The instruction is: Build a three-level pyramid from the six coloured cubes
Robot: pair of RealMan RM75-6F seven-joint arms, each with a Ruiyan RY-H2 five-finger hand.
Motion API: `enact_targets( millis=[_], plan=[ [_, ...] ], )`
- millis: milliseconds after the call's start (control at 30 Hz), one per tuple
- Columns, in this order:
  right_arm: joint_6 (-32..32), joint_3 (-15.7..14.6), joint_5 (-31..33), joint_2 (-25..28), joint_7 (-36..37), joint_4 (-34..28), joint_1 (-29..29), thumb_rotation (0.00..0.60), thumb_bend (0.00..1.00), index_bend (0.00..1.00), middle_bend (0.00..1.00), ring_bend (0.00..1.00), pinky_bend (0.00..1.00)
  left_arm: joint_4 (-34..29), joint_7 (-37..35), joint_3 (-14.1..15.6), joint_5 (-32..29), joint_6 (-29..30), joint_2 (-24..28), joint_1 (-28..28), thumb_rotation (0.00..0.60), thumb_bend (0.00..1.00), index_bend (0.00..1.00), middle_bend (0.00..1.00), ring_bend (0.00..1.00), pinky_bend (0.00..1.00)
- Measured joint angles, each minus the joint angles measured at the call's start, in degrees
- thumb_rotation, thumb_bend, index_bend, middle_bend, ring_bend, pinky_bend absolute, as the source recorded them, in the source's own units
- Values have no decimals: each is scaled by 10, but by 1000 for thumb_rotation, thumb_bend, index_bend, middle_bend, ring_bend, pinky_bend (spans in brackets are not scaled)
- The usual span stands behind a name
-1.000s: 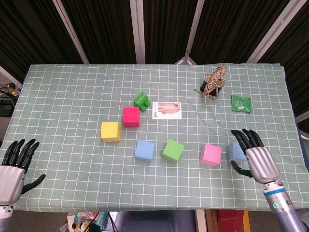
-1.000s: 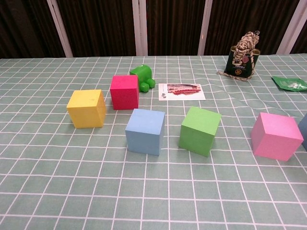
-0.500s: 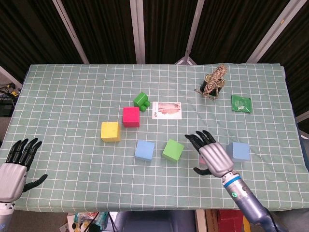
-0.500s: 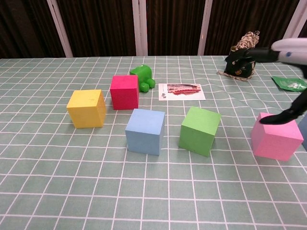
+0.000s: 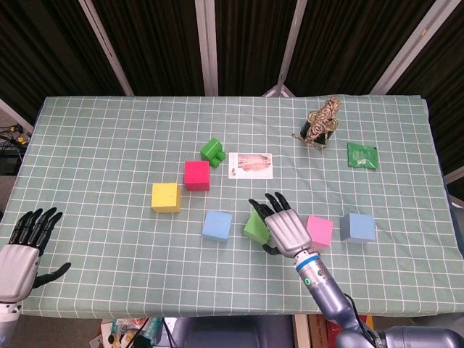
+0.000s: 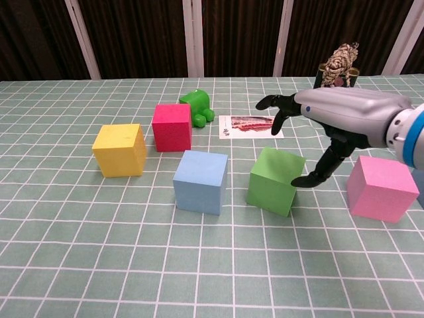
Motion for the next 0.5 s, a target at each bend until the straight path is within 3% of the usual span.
enact_targets(
  millis=[300, 500],
  plan=[
    [23, 11, 61, -49, -28, 9, 28, 600, 209, 0, 236, 0, 0, -5, -2, -9, 2, -20, 4, 4, 600, 35, 0, 25, 0, 0],
    [43, 12, 68, -82, -37, 34, 42, 600, 209, 0, 155, 0, 0, -6, -9, -15, 2, -30, 8, 7, 600, 35, 0, 21, 0, 0]
  ],
)
